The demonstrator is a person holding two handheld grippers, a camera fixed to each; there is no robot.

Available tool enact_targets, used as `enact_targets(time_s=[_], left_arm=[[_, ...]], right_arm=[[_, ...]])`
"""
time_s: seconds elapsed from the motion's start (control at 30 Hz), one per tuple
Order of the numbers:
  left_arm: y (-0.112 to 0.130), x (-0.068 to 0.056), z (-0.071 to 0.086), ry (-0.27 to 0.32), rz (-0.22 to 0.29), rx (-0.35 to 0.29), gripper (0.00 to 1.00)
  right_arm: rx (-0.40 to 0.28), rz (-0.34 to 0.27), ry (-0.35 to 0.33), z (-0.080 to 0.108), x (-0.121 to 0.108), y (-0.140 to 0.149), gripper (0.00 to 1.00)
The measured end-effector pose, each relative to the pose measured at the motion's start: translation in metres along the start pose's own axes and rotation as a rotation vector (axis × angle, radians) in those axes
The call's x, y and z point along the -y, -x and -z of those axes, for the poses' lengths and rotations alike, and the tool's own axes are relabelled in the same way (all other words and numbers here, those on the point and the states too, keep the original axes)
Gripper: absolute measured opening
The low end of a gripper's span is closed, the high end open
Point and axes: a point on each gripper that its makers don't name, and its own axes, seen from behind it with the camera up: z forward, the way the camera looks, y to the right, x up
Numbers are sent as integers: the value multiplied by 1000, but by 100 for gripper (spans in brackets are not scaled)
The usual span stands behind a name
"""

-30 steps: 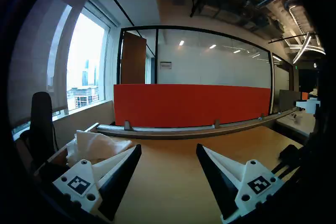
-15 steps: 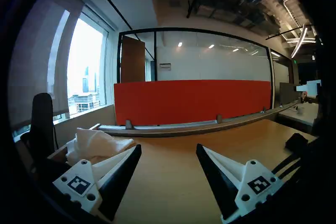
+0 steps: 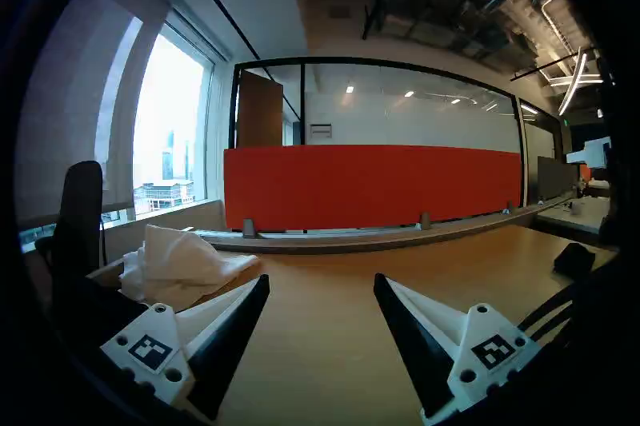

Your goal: Fold towel

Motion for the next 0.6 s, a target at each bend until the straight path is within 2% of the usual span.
enact_targets(time_s=[0.17,0.6], left_arm=[[15,5,-1,-5,8,-13,97],[43,10,-2,-12,12,-30,97]], right_arm=[[-12,-4,8,-1,-1,8,100],[-34,-3,18,-2,-12,25,100]])
